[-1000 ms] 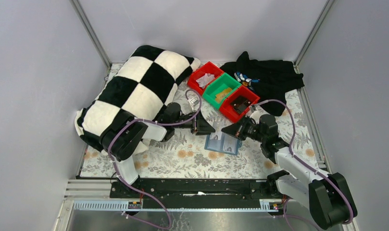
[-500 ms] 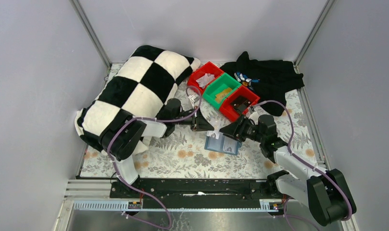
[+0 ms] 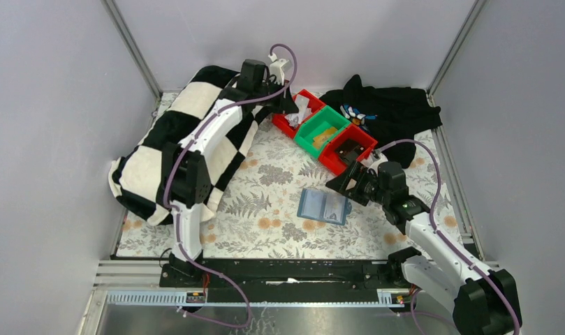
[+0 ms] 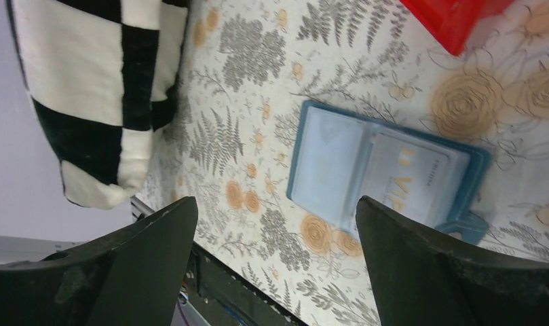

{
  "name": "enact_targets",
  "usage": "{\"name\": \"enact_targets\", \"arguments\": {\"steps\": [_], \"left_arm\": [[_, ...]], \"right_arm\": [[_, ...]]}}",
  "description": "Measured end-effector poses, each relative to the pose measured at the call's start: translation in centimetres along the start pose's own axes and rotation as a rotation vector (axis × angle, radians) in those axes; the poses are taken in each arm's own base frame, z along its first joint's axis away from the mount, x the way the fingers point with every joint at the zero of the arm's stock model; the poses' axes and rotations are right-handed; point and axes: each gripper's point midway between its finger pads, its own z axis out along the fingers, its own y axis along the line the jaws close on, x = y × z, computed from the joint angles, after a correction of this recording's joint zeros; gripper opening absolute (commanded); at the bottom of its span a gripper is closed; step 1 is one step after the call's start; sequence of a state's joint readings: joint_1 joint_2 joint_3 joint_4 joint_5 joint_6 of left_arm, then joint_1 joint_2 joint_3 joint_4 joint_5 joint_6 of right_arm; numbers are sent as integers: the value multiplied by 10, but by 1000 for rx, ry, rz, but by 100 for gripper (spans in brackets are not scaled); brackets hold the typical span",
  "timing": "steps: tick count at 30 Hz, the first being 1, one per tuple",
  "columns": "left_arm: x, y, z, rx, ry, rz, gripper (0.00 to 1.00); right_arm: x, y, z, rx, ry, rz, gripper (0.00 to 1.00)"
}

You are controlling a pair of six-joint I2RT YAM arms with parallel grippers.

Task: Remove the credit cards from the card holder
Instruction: Place the credit card in the storage box.

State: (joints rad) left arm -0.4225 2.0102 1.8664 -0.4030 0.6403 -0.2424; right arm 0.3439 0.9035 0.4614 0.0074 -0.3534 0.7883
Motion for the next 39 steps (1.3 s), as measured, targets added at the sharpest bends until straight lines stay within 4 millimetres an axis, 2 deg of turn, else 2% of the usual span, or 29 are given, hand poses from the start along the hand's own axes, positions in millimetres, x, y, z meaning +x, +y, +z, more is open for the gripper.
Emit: {"name": "enact_targets", "arguments": {"steps": [2,5,10,14,21,28,29,30,33,36,39], "left_arm": [[-9,26,8,-43,4,61,0],[-10,59,24,-87,27,118,0],[11,107,56,-127,71,174,0],[24,127,72,-127,89,184,0],[27,163,90,-114,54,188,0],[31,174,99,-71,21,166,0],[30,174,100,-63,16,161,7],[30,173,101,-54,10,158,21],[28,172,103,-45,-4,145,39],[24,169,105,-40,-17,129,49],[20,168,106,-43,-33,125,53]], "right_arm": [[3,-6,-1,28,11,1,94],[7,-13,-1,58,24,6,95],[13,-20,-1,86,46,12,95],[15,-27,3,114,64,19,95],[13,-28,8,131,77,23,95],[12,-32,10,152,73,24,95],[12,-33,10,154,74,24,95],[12,-33,11,155,75,24,95],[11,-33,11,157,72,22,96],[9,-32,11,155,68,20,96],[9,-31,11,156,67,19,97]]}}
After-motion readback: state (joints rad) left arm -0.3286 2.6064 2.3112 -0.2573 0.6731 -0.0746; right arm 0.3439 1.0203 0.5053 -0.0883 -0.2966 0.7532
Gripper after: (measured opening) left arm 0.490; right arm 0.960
